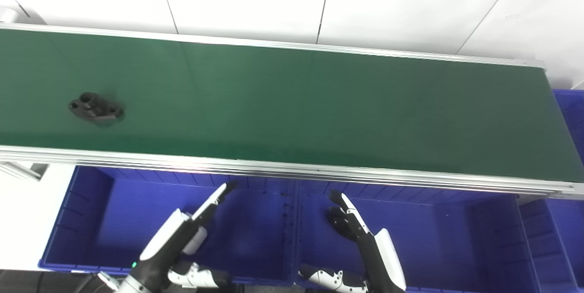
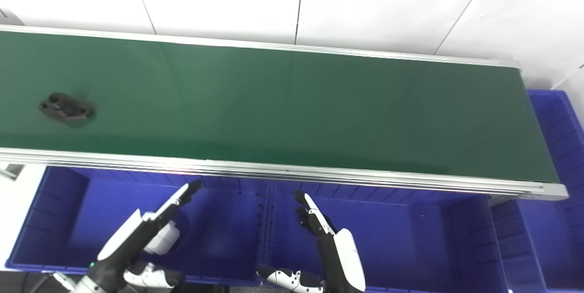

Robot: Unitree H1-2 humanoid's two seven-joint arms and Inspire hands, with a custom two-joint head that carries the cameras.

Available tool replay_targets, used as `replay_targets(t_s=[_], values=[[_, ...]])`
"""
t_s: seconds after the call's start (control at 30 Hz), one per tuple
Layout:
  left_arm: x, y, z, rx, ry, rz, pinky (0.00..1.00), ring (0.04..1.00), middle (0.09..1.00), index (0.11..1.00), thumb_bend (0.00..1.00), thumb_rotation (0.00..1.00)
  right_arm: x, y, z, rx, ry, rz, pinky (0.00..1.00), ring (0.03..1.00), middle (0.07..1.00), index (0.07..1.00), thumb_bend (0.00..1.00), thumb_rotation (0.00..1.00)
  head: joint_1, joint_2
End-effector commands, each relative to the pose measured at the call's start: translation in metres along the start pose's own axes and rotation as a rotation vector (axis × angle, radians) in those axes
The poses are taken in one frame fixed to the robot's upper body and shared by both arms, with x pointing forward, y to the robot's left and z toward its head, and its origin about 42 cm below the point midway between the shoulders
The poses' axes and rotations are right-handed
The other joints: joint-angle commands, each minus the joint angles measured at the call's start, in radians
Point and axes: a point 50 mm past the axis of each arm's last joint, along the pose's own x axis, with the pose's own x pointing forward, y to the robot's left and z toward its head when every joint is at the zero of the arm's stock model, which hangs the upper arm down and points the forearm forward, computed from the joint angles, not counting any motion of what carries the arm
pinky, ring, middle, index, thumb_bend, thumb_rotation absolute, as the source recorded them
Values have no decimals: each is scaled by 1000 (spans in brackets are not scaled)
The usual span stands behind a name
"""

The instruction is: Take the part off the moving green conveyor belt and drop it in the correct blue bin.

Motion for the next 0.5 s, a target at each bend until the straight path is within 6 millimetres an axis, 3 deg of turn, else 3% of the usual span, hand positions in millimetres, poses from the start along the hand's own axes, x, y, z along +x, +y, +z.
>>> replay_targets(t_s=[0.0,0.13,0.23,0.33,0.47], values=[[6,0,10,11,-69,37,974,1000,1000,1000,805,769,-4,-10,13,15,-71,-26,782,870,922,946,844,382,5,2],[14,-9,12,-23,-93,44,993,1000,1000,1000,793,785,-6,-23,12,-23,-63,0,807,896,948,973,853,429,-4,5],[26,-21,12,-64,-112,38,1000,1000,1000,1000,763,830,-5,-33,6,-37,-63,34,742,873,965,997,853,589,-6,2],[33,-29,9,-95,-114,31,1000,1000,1000,1000,724,876,-7,-36,3,-40,-67,40,658,818,976,1000,842,677,-8,0],[37,-34,7,-145,-105,41,1000,1000,1000,1000,727,984,-8,-37,6,-133,-75,27,790,879,940,992,753,833,-17,3]])
